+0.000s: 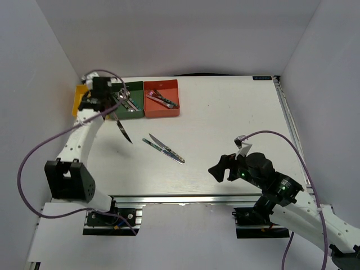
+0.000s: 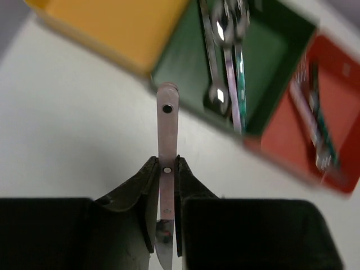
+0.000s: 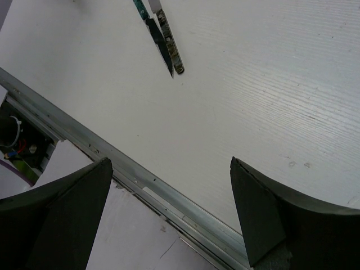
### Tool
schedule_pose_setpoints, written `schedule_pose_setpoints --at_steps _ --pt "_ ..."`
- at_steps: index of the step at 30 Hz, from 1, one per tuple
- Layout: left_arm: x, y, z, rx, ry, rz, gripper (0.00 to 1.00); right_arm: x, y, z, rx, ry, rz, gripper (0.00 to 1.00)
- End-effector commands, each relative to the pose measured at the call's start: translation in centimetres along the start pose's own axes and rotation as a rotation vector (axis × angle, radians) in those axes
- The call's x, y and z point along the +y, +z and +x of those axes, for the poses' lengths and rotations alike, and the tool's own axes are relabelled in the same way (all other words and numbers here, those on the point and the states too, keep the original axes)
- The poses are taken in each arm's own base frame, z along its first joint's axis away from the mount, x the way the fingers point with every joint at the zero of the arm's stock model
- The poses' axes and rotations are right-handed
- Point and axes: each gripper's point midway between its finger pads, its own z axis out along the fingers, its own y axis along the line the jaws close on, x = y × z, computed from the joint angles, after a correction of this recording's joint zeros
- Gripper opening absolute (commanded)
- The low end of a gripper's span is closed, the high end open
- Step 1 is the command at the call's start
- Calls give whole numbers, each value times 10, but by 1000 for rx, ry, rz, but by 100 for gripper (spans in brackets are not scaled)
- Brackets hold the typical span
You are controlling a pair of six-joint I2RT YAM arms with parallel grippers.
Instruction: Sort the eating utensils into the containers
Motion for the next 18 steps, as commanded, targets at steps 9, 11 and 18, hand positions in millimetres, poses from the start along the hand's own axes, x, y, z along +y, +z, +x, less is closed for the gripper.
schedule_pose_setpoints --at_steps 9,11,18 --pt "43 106 -225 -316 -295 -179 0 8 30 2 3 0 -43 89" --pt "65 126 -244 -404 -347 -197 0 11 33 3 19 3 -52 89" --pt "91 174 -246 -508 -287 -198 0 4 35 3 23 -12 -12 89"
